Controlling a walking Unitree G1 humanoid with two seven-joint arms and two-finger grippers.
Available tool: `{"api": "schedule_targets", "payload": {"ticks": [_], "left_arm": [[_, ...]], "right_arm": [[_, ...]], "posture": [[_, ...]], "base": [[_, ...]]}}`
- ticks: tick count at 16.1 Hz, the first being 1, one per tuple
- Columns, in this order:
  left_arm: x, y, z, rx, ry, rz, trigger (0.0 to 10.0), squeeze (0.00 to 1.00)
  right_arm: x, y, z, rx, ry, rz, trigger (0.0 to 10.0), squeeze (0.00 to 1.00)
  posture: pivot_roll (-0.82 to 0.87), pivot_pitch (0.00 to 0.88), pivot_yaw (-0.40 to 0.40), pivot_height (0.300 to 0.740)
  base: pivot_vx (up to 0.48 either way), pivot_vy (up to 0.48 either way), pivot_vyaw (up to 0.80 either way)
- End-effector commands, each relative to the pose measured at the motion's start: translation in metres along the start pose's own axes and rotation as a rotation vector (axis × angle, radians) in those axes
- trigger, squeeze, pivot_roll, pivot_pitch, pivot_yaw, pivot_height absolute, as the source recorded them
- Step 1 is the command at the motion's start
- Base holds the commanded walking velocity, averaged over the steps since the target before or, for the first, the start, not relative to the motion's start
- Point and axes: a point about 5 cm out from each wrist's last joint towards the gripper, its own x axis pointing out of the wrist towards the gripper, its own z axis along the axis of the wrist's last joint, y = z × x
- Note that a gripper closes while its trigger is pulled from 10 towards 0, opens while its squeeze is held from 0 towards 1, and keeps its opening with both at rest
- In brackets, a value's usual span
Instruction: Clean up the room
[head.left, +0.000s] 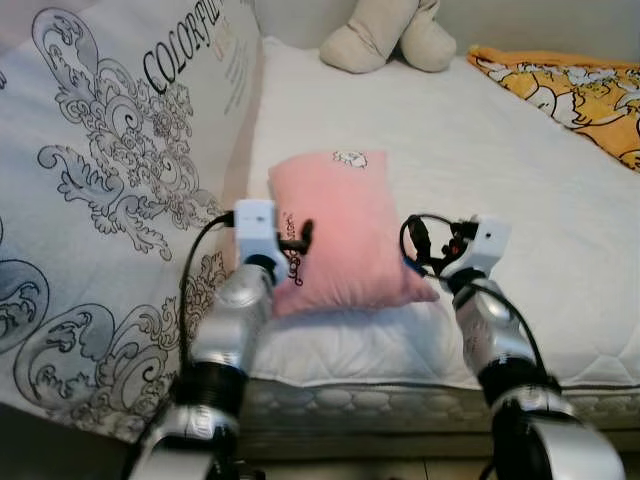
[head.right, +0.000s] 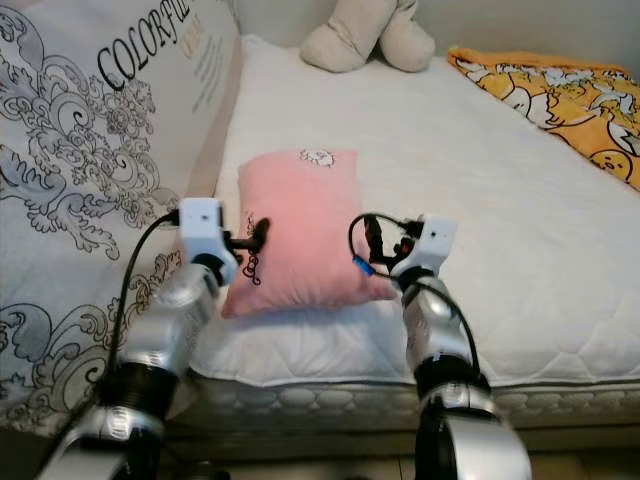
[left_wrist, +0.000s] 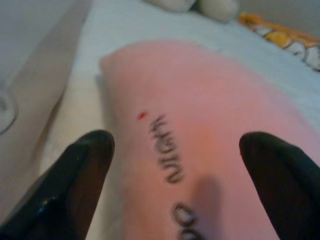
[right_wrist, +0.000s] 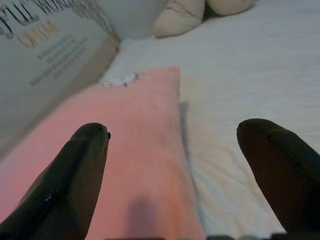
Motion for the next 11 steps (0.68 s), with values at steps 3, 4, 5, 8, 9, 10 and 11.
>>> {"api": "schedule_targets", "payload": {"ticks": [3, 4, 5, 8, 9, 10, 11], "left_arm": [[0.011, 0.008, -0.006, -0.094, 0.068, 0.042, 10.0, 0.0], [0.015, 0.009, -0.007, -0.114, 0.086, 0.048, 10.0, 0.0], [0.018, 0.007, -0.008, -0.123, 0.099, 0.044, 10.0, 0.0], [0.021, -0.005, -0.019, -0.155, 0.164, 0.005, 10.0, 0.0], [0.021, -0.011, -0.022, -0.162, 0.176, -0.011, 10.0, 0.0], [0.022, -0.016, -0.025, -0.156, 0.189, -0.031, 10.0, 0.0], [0.022, -0.02, -0.028, -0.144, 0.208, -0.048, 10.0, 0.0]], "right_arm": [[0.003, -0.008, -0.002, 0.054, 0.057, -0.012, 10.0, 0.0], [0.003, -0.007, -0.006, 0.037, 0.088, -0.014, 10.0, 0.0], [0.004, -0.004, -0.009, 0.031, 0.107, -0.012, 10.0, 0.0], [0.004, 0.005, -0.022, 0.102, 0.161, -0.025, 10.0, 0.0], [0.003, 0.008, -0.027, 0.121, 0.184, -0.034, 10.0, 0.0], [0.003, 0.01, -0.031, 0.119, 0.203, -0.035, 10.0, 0.0], [0.003, 0.012, -0.034, 0.111, 0.22, -0.031, 10.0, 0.0]], "posture": [[0.1, 0.027, -0.023, 0.74], [0.1, 0.033, -0.026, 0.74], [0.1, 0.036, -0.026, 0.74], [0.09, 0.039, -0.03, 0.74], [0.09, 0.038, -0.03, 0.74], [0.09, 0.038, -0.03, 0.74], [0.09, 0.036, -0.032, 0.74]], "base": [[0.0, 0.0, 0.0], [0.0, 0.0, 0.0], [0.0, 0.0, 0.0], [0.0, 0.0, 0.0], [0.0, 0.0, 0.0], [0.0, 0.0, 0.0], [0.0, 0.0, 0.0]]}}
